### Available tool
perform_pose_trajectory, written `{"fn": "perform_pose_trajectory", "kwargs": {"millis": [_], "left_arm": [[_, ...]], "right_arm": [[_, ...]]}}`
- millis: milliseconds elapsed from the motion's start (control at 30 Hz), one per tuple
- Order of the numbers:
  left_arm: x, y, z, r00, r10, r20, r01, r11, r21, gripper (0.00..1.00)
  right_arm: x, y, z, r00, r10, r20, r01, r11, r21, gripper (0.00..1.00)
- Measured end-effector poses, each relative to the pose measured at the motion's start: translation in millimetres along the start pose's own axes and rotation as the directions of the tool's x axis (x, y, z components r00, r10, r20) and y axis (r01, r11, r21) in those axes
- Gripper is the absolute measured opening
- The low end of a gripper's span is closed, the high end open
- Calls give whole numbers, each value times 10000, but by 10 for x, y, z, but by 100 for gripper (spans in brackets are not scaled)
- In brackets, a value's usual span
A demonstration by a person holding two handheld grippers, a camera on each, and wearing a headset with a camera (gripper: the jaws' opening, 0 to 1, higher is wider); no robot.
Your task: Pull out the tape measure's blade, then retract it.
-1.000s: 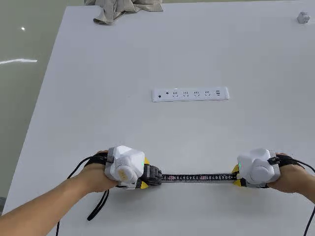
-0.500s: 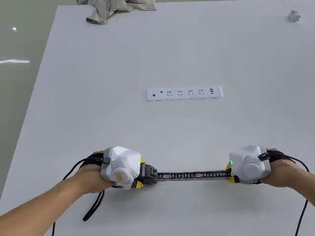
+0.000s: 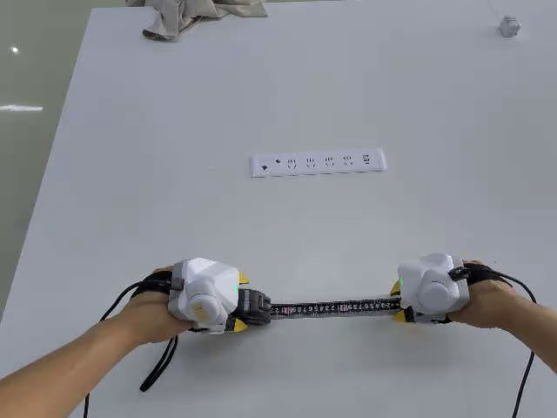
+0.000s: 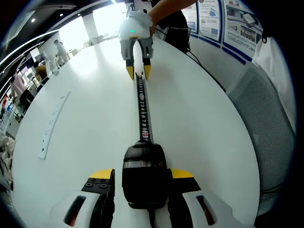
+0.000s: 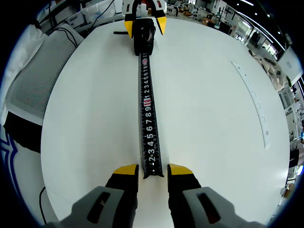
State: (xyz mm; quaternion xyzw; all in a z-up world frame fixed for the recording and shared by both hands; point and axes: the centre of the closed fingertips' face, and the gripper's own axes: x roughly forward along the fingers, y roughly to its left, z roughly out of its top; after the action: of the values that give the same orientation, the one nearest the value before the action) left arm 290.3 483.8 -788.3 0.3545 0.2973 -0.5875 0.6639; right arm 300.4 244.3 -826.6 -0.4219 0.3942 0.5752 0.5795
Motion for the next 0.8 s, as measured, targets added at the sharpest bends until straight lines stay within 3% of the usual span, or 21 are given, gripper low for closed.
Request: {"fn": "perform_pose_trajectory", "kwargs": {"millis": [200, 467, 533, 600, 633, 800], "left_arm": [[-56, 12, -16, 9997, 226, 132, -221, 9992, -326, 44], [-141, 17, -79, 9966, 768, 307, -732, 9918, -1047, 50], [-163, 16, -87, 9950, 929, 362, -878, 9885, -1233, 50], [-199, 18, -59, 9916, 1167, 554, -1048, 9773, -1841, 51], [-217, 31, -58, 9903, 1251, 606, -1135, 9795, -1667, 51], [-283, 35, -86, 9847, 1640, 591, -1497, 9693, -1950, 52]], "right_arm": [[-2, 20, -1, 9999, -135, 88, 132, 9996, 257, 27], [-62, -22, 27, 9956, -770, 540, 690, 9882, 1369, 30], [-60, -20, 24, 9949, -843, 562, 746, 9848, 1567, 30], [-71, -24, 37, 9929, -959, 697, 818, 9796, 1833, 32], [-86, -25, 45, 9921, -1022, 724, 866, 9775, 1922, 33], [-161, -22, 84, 9858, -1352, 999, 1074, 9637, 2444, 37]]}}
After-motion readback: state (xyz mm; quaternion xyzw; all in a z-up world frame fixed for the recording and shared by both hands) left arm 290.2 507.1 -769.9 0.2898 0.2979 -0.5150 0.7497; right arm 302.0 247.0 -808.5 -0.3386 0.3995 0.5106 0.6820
